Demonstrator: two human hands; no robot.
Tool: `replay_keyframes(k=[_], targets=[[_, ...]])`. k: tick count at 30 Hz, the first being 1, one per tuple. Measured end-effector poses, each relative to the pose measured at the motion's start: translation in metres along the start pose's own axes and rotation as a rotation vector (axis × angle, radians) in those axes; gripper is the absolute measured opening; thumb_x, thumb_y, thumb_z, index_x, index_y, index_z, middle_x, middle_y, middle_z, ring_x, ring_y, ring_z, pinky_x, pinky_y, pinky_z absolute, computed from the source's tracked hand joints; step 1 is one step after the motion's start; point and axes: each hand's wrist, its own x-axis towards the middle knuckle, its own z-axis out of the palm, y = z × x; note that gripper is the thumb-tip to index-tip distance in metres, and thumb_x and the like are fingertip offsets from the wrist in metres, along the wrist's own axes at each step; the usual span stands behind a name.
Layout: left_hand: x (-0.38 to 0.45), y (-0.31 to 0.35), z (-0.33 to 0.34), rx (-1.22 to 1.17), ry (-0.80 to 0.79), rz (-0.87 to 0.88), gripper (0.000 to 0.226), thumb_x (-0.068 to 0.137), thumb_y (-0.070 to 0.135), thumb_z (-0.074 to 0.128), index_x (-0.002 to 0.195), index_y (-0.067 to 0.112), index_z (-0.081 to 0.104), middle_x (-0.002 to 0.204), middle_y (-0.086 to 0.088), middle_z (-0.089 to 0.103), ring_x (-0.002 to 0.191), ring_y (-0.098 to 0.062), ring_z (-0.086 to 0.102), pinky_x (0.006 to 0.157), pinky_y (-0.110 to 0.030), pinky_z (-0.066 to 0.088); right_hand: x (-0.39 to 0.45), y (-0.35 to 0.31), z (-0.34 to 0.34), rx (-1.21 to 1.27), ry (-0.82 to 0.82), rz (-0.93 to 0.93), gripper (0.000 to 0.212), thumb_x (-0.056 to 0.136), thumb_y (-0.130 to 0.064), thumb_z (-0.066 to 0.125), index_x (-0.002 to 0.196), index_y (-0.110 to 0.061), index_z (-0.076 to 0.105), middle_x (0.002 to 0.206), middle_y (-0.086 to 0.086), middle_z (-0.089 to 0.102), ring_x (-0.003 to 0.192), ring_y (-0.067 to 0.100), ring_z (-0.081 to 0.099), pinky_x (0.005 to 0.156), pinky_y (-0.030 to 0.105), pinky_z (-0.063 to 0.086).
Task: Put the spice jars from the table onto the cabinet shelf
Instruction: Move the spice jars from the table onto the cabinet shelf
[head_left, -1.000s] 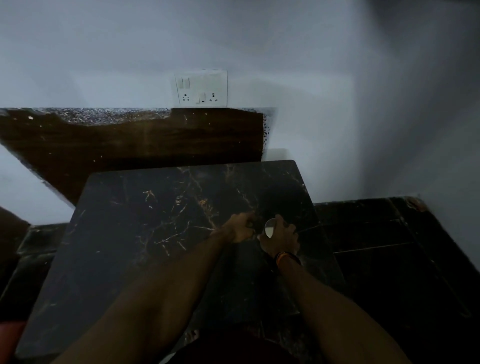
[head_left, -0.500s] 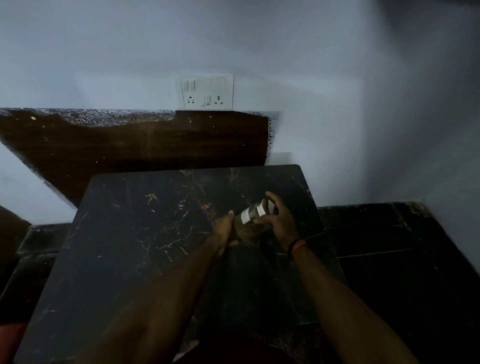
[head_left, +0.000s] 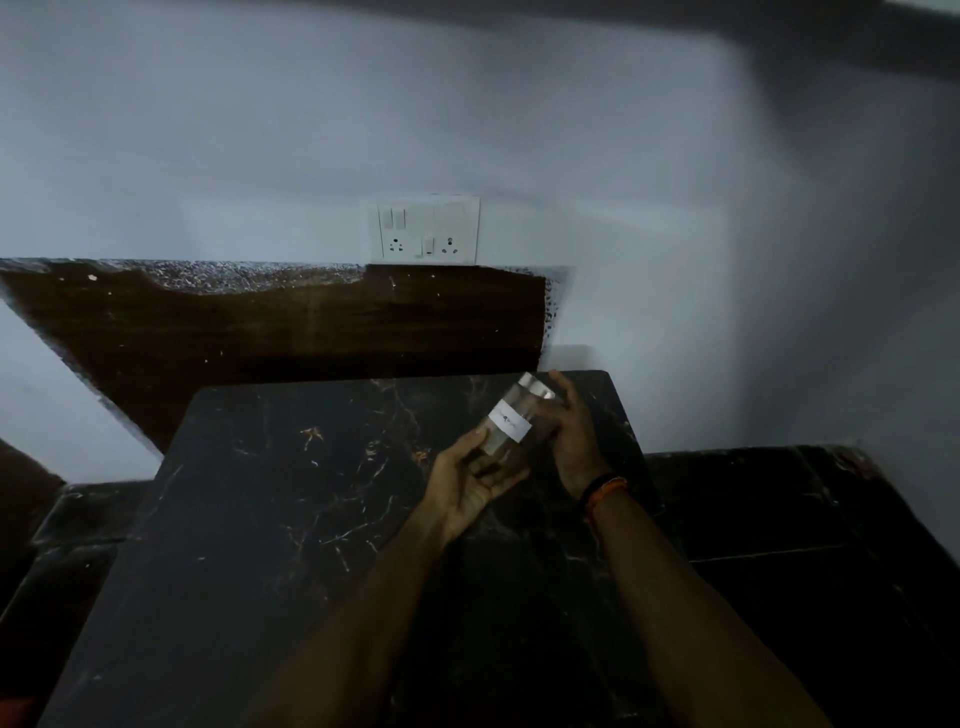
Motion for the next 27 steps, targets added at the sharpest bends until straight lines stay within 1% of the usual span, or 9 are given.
replay_keyframes(k=[3,7,11,14,16,19,22,25,27], targets=[[0.001,0.004,0.012,0.078,-0.066,0.064,0.05,0.09,0.012,0.065,0.138,0.011,0.053,0.14,-0.025,0.051,0.127,-0.045,0.053,0.103,-0.059,0.047,0.006,-0.012,0.006,0.08,0.025,-0.01,0.069,0.087,-0.027,0.071,0.149,-0.023,0.04,0.14,0.012,0.051,0.118,0.03,0.058,0.093,0.045,0.053],[0.004,0.01,0.031,0.168,-0.148,0.112,0.055,0.087,0.004,0.066,0.139,0.011,0.05,0.14,-0.022,0.053,0.126,-0.041,0.056,0.103,-0.054,0.049,0.015,-0.032,0.01,0.099,0.016,-0.056,0.08,0.076,-0.039,0.073,0.147,-0.022,0.043,0.143,0.01,0.05,0.121,0.031,0.057,0.1,0.05,0.052],[0.009,0.024,0.05,0.231,-0.187,0.146,0.053,0.089,0.002,0.063,0.139,0.013,0.05,0.137,-0.021,0.057,0.12,-0.039,0.062,0.102,-0.053,0.05,0.022,-0.058,0.008,0.115,-0.004,-0.132,0.078,0.072,-0.044,0.075,0.141,-0.018,0.051,0.14,0.015,0.054,0.121,0.035,0.058,0.1,0.051,0.052],[0.012,0.042,0.069,0.349,-0.216,0.172,0.055,0.086,0.003,0.067,0.138,0.014,0.052,0.131,-0.016,0.063,0.117,-0.037,0.064,0.102,-0.053,0.05,0.026,-0.082,0.005,0.154,-0.018,-0.185,0.067,0.078,-0.035,0.073,0.138,-0.012,0.054,0.135,0.021,0.057,0.115,0.036,0.061,0.091,0.044,0.055],[0.015,0.055,0.085,0.434,-0.227,0.215,0.056,0.083,0.009,0.071,0.136,0.011,0.053,0.13,-0.015,0.065,0.117,-0.035,0.065,0.099,-0.05,0.053,0.027,-0.101,0.003,0.177,-0.024,-0.217,0.059,0.082,-0.029,0.069,0.135,-0.01,0.055,0.131,0.02,0.061,0.11,0.032,0.063,0.088,0.041,0.054],[0.015,0.079,0.115,0.534,-0.243,0.275,0.052,0.084,0.028,0.071,0.13,0.007,0.057,0.132,-0.016,0.063,0.119,-0.032,0.064,0.101,-0.049,0.052,0.029,-0.135,0.002,0.197,-0.037,-0.265,0.056,0.079,-0.026,0.07,0.131,-0.01,0.059,0.123,0.015,0.065,0.106,0.029,0.064,0.088,0.041,0.055],[0.014,0.104,0.151,0.721,-0.243,0.349,0.046,0.095,0.042,0.06,0.127,0.009,0.062,0.123,-0.009,0.069,0.114,-0.025,0.067,0.096,-0.042,0.054,0.031,-0.17,0.001,0.157,-0.035,-0.332,0.06,0.079,-0.029,0.071,0.134,-0.01,0.057,0.133,0.021,0.06,0.114,0.036,0.062,0.098,0.05,0.051],[0.017,0.127,0.186,0.86,-0.252,0.461,0.058,0.087,0.054,0.062,0.12,0.006,0.064,0.117,-0.007,0.071,0.11,-0.026,0.067,0.092,-0.042,0.057,0.031,-0.204,0.001,0.109,-0.052,-0.411,0.056,0.08,-0.032,0.07,0.132,-0.015,0.059,0.133,0.019,0.06,0.12,0.041,0.059,0.103,0.055,0.049],[0.018,0.141,0.212,0.919,-0.271,0.518,0.057,0.085,0.057,0.065,0.117,0.009,0.065,0.116,-0.005,0.071,0.11,-0.027,0.067,0.092,-0.045,0.058,0.03,-0.23,0.001,0.066,-0.063,-0.467,0.055,0.081,-0.035,0.069,0.132,-0.018,0.059,0.133,0.016,0.061,0.119,0.039,0.06,0.103,0.054,0.049]])
